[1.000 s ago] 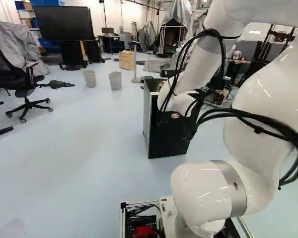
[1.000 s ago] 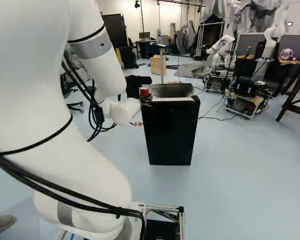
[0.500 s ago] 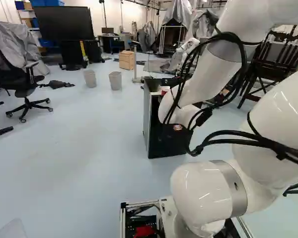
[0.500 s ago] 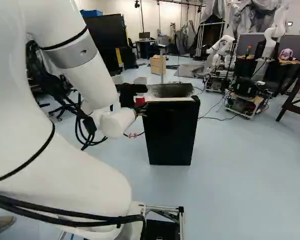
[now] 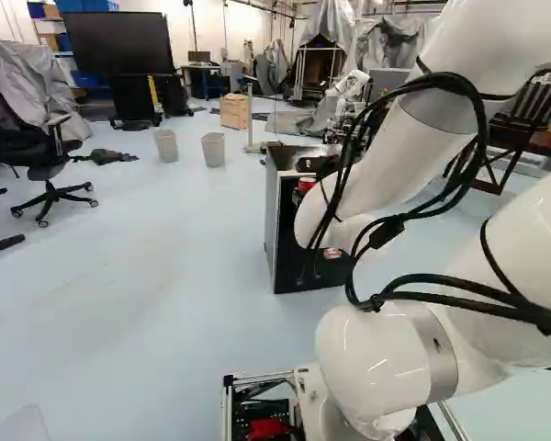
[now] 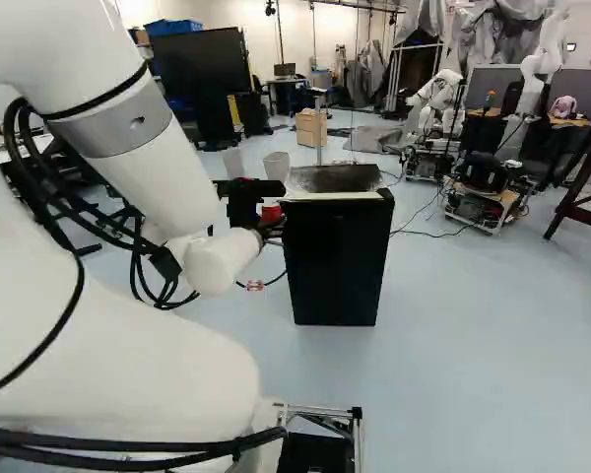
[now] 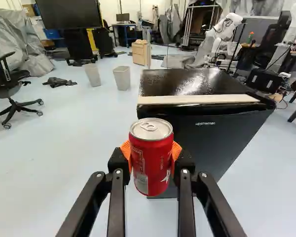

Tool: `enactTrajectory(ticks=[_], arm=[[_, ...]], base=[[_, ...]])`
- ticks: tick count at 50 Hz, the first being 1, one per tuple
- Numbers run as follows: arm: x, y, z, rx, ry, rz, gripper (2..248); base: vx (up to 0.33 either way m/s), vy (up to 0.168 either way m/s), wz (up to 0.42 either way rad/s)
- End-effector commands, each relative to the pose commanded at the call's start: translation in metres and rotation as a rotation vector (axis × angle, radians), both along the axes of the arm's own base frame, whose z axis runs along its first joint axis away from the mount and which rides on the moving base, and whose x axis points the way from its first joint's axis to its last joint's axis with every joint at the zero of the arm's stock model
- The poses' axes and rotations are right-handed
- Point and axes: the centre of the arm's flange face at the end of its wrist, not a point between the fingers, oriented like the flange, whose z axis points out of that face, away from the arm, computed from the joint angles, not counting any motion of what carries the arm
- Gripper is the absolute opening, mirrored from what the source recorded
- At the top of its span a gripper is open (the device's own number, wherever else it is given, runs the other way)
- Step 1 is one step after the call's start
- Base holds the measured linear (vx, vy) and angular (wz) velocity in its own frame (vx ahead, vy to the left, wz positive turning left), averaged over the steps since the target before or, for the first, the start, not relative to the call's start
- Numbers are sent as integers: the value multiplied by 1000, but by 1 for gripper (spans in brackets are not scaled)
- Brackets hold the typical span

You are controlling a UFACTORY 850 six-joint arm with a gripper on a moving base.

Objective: Grab a drink from the fridge

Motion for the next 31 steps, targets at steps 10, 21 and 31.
enactTrajectory(ticks=[10,21,31], arm=[[-7,1,-3,-1,7,3,97],[-10,1,-4,-1,10,4,97],[-10,1,-4,-1,10,4,97]], base=[[0,0,0],[0,0,0],[0,0,0]])
